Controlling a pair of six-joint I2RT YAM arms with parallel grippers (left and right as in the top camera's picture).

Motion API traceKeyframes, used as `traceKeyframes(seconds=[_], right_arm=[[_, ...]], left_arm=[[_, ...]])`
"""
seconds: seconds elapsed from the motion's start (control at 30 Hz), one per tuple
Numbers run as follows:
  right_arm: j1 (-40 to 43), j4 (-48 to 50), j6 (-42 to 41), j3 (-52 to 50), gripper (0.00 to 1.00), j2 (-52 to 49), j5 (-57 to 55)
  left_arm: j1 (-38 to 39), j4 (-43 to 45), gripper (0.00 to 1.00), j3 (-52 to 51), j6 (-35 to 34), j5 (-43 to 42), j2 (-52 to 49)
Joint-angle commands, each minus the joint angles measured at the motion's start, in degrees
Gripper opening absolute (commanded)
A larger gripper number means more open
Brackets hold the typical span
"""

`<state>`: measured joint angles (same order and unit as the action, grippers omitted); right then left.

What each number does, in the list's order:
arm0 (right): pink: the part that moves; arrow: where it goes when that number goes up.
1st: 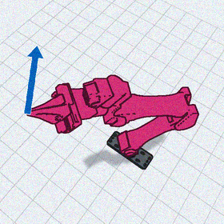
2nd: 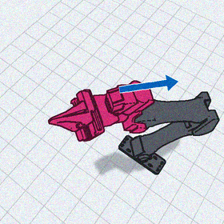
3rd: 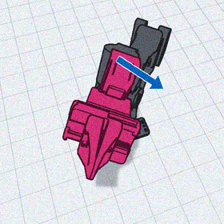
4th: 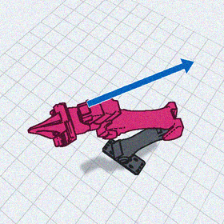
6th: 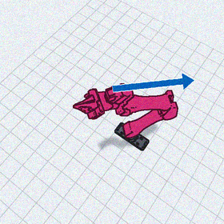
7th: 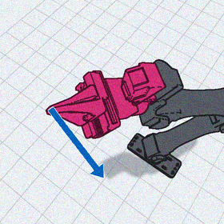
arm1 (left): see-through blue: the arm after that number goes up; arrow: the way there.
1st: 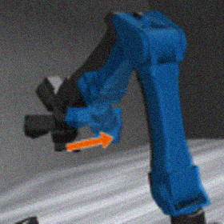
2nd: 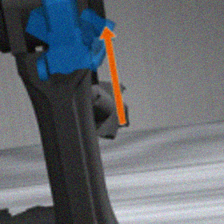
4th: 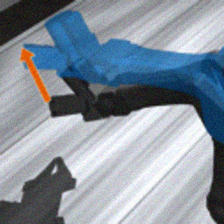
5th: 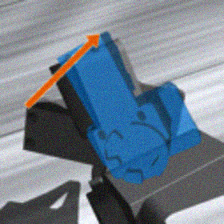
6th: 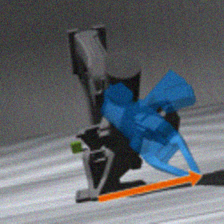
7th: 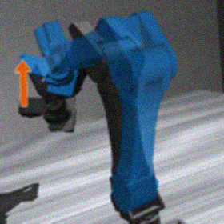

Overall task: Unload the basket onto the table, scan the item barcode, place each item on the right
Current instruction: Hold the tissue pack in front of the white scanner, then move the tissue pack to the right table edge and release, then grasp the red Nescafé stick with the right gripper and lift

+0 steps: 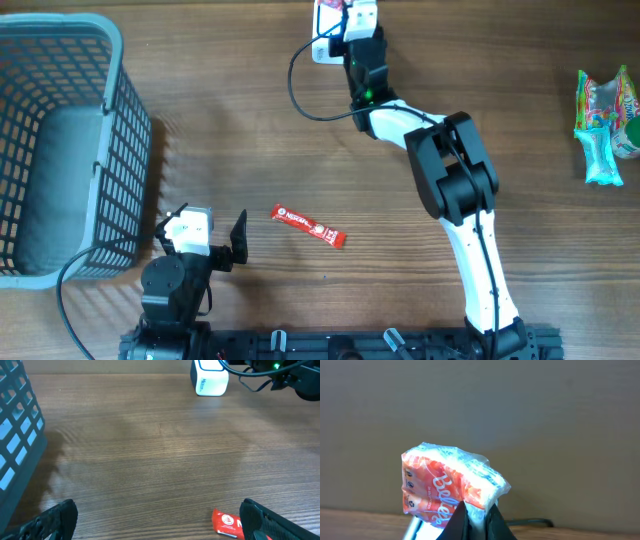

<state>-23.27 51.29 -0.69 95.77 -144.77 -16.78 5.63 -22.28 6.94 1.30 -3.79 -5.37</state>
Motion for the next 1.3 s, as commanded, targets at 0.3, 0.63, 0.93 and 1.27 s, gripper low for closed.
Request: traceKeyframes(seconds=[0.3,0.63,0.93,1.27], right_arm=[[6.1,-61.9,15.7,0.9,0.04,31.0,-23.3],[35.9,-74.9,5.0,-17.2,0.14,29.7,-11.9],[31.0,-85.2,-6.2,-16.2,1.00,45.6,23.6],[-0.2,-95.7,5.6,-25.1,0.91,44.1,43.1]], left_arm=[[0.2,0.3,1.00,-0.3,-0.5,-0.5,0.3],[0.2,0.3,1.00,-0.3,-0.5,-0.5,0.3],[0.2,0.3,1.00,-0.3,-0.5,-0.5,0.3],[0.2,0.3,1.00,-0.3,-0.5,-0.5,0.3]])
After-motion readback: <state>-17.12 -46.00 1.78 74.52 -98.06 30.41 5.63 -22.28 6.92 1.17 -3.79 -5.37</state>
